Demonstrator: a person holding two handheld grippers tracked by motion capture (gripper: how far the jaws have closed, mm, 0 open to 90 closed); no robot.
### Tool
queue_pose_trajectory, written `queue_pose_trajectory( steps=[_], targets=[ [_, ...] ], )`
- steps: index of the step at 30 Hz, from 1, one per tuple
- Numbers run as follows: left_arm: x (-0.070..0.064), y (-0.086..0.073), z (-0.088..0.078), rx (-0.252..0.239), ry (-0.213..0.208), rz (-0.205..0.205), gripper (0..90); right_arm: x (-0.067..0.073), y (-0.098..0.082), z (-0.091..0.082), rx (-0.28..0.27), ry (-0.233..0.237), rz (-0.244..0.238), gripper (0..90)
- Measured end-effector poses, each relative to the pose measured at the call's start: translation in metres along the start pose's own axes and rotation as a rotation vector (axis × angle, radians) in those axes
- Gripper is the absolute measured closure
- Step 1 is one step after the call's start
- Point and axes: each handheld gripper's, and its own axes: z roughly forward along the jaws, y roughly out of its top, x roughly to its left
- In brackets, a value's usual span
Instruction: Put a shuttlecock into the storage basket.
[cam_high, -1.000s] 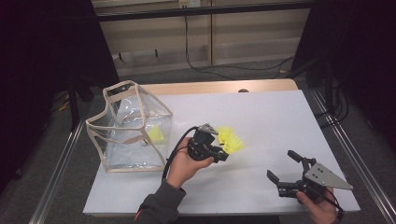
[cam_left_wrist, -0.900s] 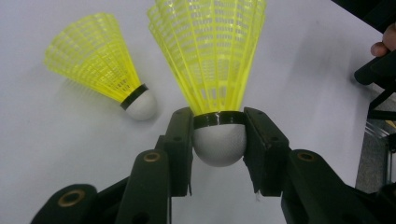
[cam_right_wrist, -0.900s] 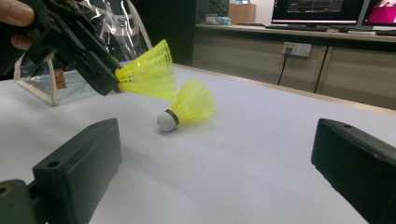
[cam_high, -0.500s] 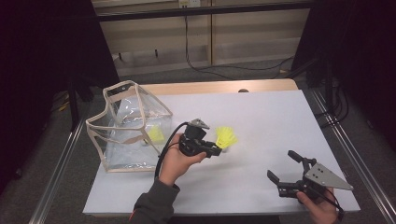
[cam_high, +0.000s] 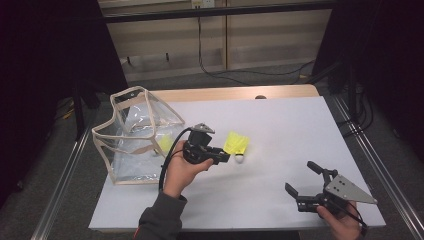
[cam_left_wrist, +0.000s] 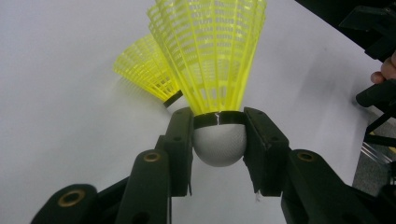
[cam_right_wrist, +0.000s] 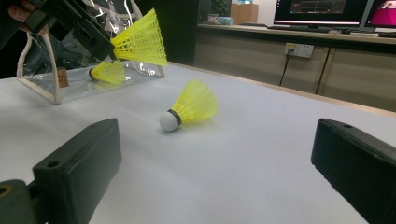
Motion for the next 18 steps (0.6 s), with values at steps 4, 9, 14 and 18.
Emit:
queue_pose_trajectory(
  steps=[4,9,14,18],
  targets=[
    [0.0,0.001,-0.005,-0.005,0.006,-0.01,64.6,0.0,0.0,0.001,-0.003,0.002,0.001,1.5],
    [0.001,0.003,-0.011,-0.013,0.003,-0.02,64.6,-0.001,0.0,0.0,0.003,-0.001,0.0,1.5],
    [0.001,0.006,-0.019,-0.025,0.009,-0.024,64.6,-0.001,0.0,0.0,0.003,-0.002,-0.001,1.5],
    [0.002,0.007,-0.025,-0.024,0.013,-0.026,64.6,-0.001,0.0,0.0,0.001,-0.005,0.0,1.5]
  ],
)
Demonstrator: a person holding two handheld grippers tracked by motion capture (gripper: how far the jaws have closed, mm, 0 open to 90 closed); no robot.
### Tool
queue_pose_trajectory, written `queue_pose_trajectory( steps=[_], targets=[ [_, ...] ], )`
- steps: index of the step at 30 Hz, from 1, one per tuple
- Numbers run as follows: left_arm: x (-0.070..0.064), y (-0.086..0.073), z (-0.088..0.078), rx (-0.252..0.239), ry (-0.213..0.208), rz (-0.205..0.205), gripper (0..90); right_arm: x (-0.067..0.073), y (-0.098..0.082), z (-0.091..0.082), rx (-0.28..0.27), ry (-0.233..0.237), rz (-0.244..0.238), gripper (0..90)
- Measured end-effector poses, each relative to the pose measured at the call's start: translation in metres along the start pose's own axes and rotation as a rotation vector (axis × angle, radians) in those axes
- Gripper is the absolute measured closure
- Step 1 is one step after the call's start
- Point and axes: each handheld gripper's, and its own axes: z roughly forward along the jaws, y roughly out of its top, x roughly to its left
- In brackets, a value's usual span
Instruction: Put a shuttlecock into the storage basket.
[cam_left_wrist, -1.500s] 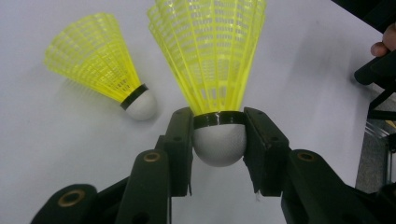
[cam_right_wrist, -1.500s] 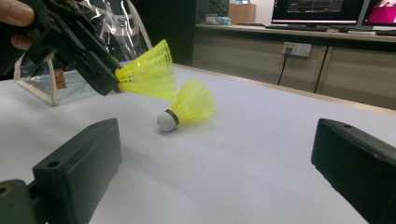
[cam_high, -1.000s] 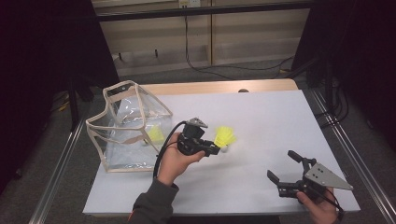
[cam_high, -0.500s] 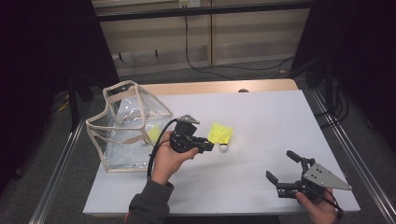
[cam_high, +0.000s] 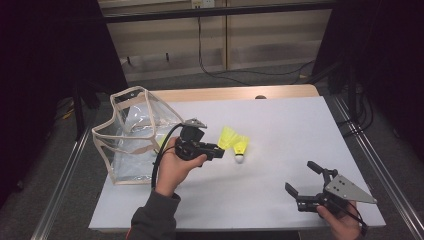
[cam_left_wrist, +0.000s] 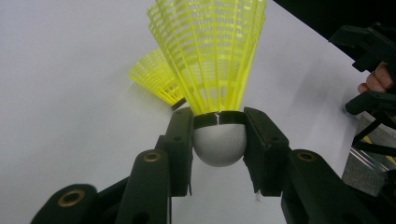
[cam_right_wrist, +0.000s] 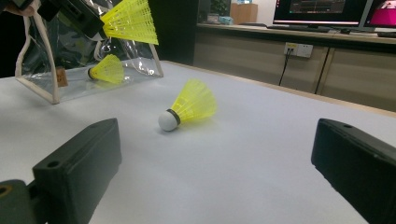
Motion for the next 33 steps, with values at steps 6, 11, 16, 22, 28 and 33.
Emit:
queue_pose_trajectory(
  steps=[6,11,16,22,28,33],
  targets=[
    [0.001,0.004,-0.008,0.003,0.02,0.003,64.6,0.0,0.0,0.0,0.001,0.0,0.0,1.5],
    [0.003,0.007,-0.014,0.01,0.035,0.002,64.6,0.0,0.0,0.0,-0.001,-0.001,-0.001,1.5],
    [0.002,0.011,-0.018,0.016,0.04,0.003,64.6,0.0,0.0,0.0,0.001,0.0,0.0,1.5],
    [0.003,0.015,-0.022,0.021,0.05,0.001,64.6,0.0,0.0,-0.001,-0.001,-0.001,0.0,1.5],
    [0.002,0.018,-0.027,0.03,0.057,0.007,64.6,0.0,0.0,-0.001,-0.001,0.0,0.0,1.5],
    [0.003,0.021,-0.03,0.038,0.07,0.009,64.6,0.0,0.0,0.0,-0.003,0.001,0.0,1.5]
  ],
)
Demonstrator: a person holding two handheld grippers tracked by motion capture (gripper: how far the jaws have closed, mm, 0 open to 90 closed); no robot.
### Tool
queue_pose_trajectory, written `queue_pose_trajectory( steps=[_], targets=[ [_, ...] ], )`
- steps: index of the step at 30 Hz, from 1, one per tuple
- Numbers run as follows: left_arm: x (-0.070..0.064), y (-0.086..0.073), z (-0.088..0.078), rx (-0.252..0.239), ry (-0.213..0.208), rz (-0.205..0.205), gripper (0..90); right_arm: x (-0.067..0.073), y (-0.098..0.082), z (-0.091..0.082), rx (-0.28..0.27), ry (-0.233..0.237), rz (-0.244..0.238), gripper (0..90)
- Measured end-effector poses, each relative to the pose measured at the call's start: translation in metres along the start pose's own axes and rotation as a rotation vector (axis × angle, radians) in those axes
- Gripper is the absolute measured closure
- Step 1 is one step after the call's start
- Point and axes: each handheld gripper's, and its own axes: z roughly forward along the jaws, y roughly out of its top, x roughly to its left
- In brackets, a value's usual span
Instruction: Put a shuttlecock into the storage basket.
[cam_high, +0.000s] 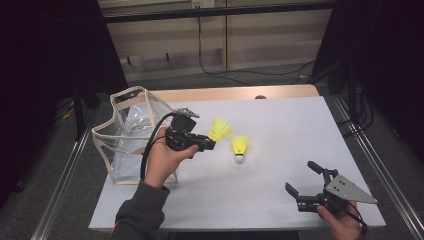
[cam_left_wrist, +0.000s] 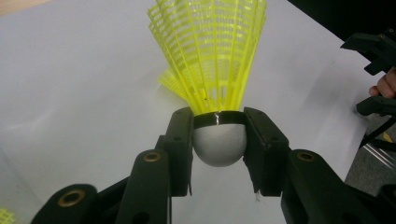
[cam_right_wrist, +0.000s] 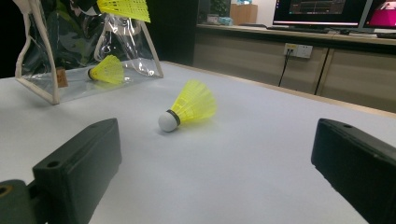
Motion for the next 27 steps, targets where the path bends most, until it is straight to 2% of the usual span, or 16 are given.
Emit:
queue_pose_trajectory(
  steps=[27],
  targets=[
    [0.003,0.013,-0.021,-0.007,0.052,-0.002,64.7,0.0,0.0,0.0,0.0,-0.001,-0.003,1.5]
  ],
)
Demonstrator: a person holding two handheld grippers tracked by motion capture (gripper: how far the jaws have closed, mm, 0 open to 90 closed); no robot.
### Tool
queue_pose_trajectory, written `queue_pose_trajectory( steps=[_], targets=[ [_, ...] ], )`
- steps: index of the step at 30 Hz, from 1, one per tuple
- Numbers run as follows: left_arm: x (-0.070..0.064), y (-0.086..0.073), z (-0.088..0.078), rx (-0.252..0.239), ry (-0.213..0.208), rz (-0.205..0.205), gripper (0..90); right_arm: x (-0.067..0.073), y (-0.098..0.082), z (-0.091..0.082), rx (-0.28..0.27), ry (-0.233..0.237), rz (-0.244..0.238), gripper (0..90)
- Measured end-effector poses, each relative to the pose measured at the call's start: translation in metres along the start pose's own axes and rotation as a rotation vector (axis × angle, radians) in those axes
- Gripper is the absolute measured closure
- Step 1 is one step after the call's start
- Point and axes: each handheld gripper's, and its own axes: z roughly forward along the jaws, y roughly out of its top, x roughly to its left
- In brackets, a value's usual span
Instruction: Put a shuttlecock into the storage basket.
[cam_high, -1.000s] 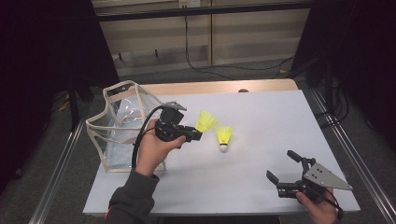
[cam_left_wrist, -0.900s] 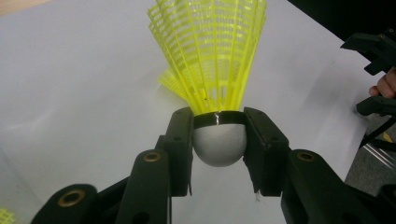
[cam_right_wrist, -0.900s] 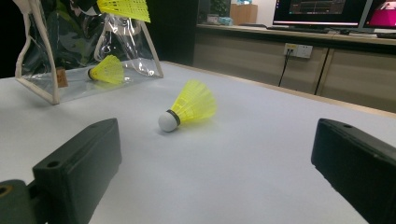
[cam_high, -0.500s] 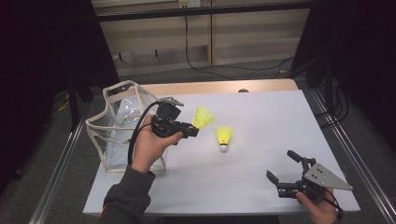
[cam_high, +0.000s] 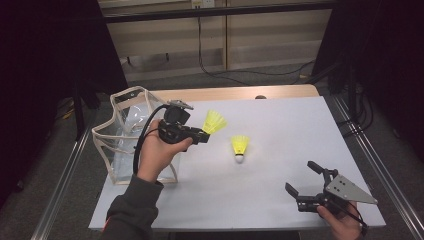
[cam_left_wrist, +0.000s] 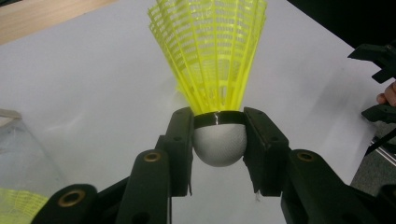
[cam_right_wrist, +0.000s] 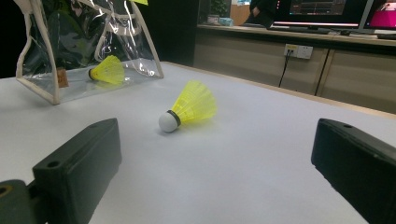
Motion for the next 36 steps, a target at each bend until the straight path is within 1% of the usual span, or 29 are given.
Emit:
queue_pose_trajectory(
  steps=[4,7,11,12,14,25,29,33,36],
  targets=[
    [0.002,0.001,-0.003,0.001,0.005,-0.006,64.7,0.0,0.0,0.0,0.0,0.0,-0.001,1.5],
    [0.003,0.002,-0.004,0.007,0.012,-0.003,64.8,0.0,0.0,0.0,0.0,0.0,0.0,1.5],
    [0.004,0.004,-0.008,0.01,0.011,0.004,64.8,0.0,0.0,0.0,0.0,0.001,-0.001,1.5],
    [0.005,0.005,-0.009,0.005,0.014,-0.001,64.8,0.0,0.0,0.0,0.0,0.001,-0.001,1.5],
    [0.006,0.006,-0.011,0.005,0.021,0.005,64.8,0.0,0.0,0.0,0.0,0.001,0.0,1.5],
    [0.008,0.01,-0.019,0.004,0.033,-0.008,64.8,0.0,0.0,0.0,0.0,0.001,0.0,1.5],
    [0.01,0.012,-0.022,0.004,0.04,-0.004,64.8,0.0,0.0,0.0,-0.002,0.003,0.0,1.5],
    [0.013,0.013,-0.026,0.002,0.047,-0.01,64.8,0.0,0.0,0.0,-0.001,0.002,-0.001,1.5],
    [0.015,0.014,-0.029,-0.003,0.045,-0.023,64.8,0.0,0.0,0.0,-0.001,0.002,0.0,1.5]
  ],
)
